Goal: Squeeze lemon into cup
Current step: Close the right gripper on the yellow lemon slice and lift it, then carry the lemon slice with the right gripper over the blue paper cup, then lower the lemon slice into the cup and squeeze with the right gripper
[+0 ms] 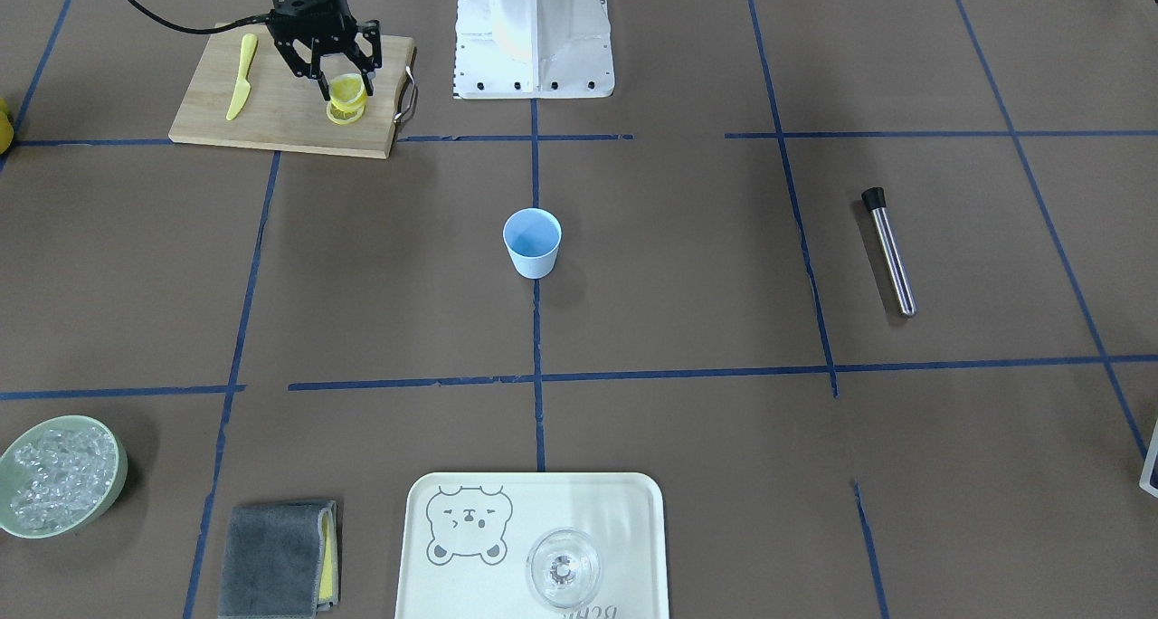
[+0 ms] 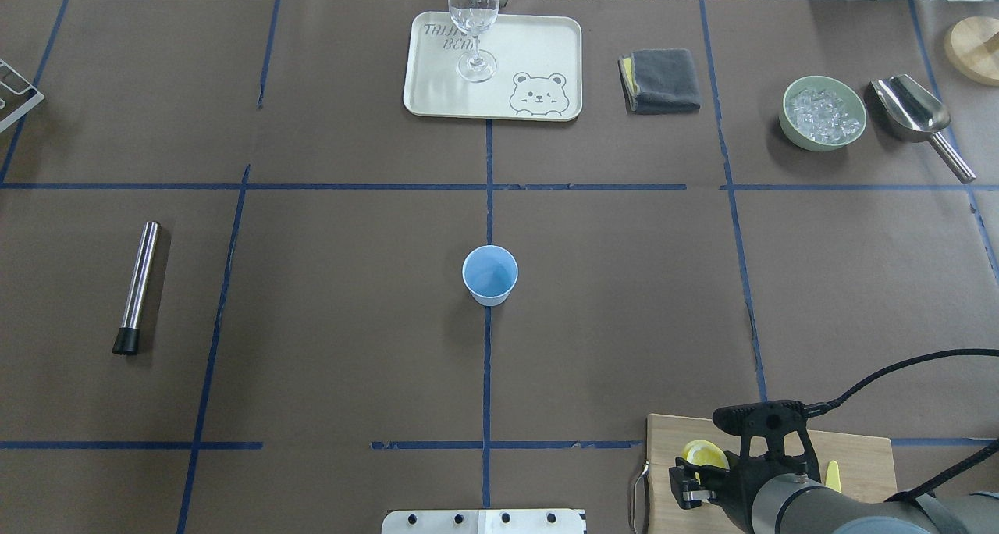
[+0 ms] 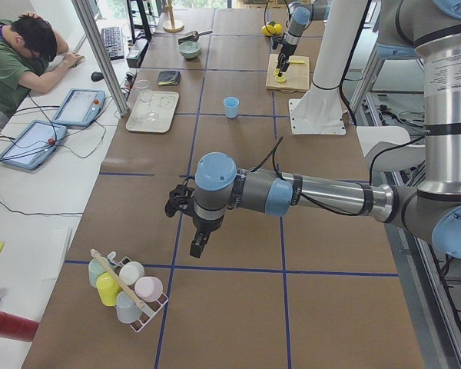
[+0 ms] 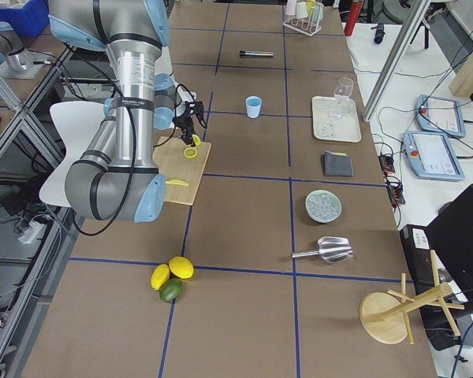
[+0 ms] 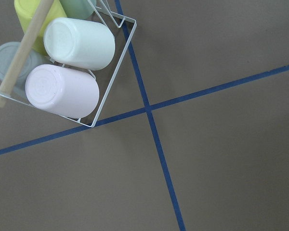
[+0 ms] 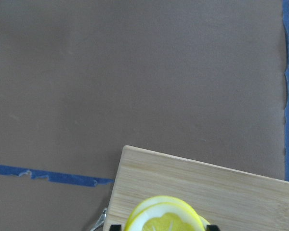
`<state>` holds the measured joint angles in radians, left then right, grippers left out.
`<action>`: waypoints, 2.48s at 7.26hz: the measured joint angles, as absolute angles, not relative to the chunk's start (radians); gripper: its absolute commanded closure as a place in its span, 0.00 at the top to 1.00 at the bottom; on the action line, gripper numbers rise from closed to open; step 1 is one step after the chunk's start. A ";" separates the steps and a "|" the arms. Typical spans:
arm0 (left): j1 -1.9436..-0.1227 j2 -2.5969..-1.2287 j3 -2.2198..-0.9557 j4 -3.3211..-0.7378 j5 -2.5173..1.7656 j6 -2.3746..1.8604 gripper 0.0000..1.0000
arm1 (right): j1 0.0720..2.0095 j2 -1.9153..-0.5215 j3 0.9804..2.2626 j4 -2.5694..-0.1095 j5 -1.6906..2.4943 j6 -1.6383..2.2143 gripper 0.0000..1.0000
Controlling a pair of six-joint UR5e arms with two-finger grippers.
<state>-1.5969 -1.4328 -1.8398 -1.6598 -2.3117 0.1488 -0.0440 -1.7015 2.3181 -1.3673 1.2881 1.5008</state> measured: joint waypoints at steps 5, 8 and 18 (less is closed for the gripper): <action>-1.597 -1.431 -1.834 -1.660 -2.312 0.149 1.00 | 0.084 -1.590 2.342 -1.480 1.411 1.486 0.00; -1.597 -1.430 -1.829 -1.661 -2.312 0.149 1.00 | 0.177 -1.303 2.313 -1.750 1.485 1.472 0.00; -1.597 -1.422 -1.809 -1.658 -2.312 0.149 1.00 | 0.429 -0.717 1.697 -1.777 1.604 1.331 0.40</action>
